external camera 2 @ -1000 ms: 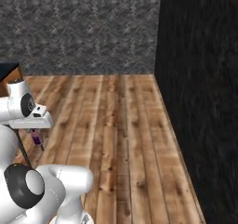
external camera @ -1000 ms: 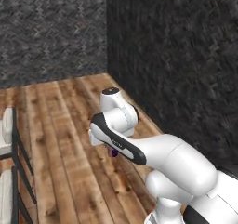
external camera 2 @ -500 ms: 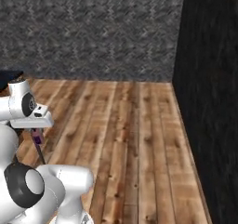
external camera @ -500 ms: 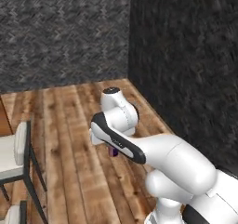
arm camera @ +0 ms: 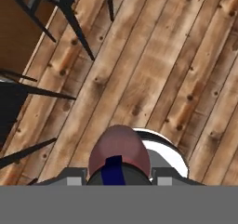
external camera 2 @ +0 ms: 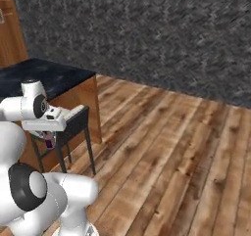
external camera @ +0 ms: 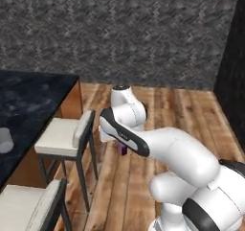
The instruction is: There is a wine glass and glass cup on the dining counter. Place the wine bottle next to the wine glass and the juice bottle next to the glass cup.
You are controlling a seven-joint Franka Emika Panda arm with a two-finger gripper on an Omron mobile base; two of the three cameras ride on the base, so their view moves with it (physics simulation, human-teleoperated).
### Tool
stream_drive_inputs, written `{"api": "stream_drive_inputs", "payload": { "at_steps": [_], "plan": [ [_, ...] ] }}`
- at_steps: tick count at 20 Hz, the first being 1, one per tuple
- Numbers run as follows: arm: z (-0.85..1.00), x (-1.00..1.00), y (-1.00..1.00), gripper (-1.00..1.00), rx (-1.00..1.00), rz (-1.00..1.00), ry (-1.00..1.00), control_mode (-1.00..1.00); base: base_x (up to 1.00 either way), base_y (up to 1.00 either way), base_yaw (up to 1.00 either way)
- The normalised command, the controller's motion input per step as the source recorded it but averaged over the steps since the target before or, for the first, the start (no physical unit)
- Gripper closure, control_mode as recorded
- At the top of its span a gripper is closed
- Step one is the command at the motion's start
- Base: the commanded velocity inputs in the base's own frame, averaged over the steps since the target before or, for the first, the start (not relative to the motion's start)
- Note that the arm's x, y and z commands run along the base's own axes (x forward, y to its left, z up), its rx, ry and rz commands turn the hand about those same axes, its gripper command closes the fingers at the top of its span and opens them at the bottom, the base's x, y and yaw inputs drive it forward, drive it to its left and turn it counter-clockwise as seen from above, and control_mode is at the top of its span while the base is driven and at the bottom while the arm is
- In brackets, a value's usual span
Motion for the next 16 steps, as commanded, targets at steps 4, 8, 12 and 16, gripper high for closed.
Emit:
{"api": "stream_drive_inputs", "payload": {
  "at_steps": [4, 8, 12, 16],
  "plan": [
    [0.00, 0.00, 0.00, 1.00, 0.00, 0.00, 0.00, 1.00, 0.30, -0.04, 0.83],
    [0.00, 0.00, 0.00, 1.00, 0.00, 0.00, 0.00, 1.00, 0.39, -0.05, 0.74],
    [0.00, 0.00, 0.00, 1.00, 0.00, 0.00, 0.00, 1.00, 0.50, -0.24, 0.43],
    [0.00, 0.00, 0.00, 1.00, 0.00, 0.00, 0.00, 1.00, 0.42, -0.43, 0.24]
  ]
}}
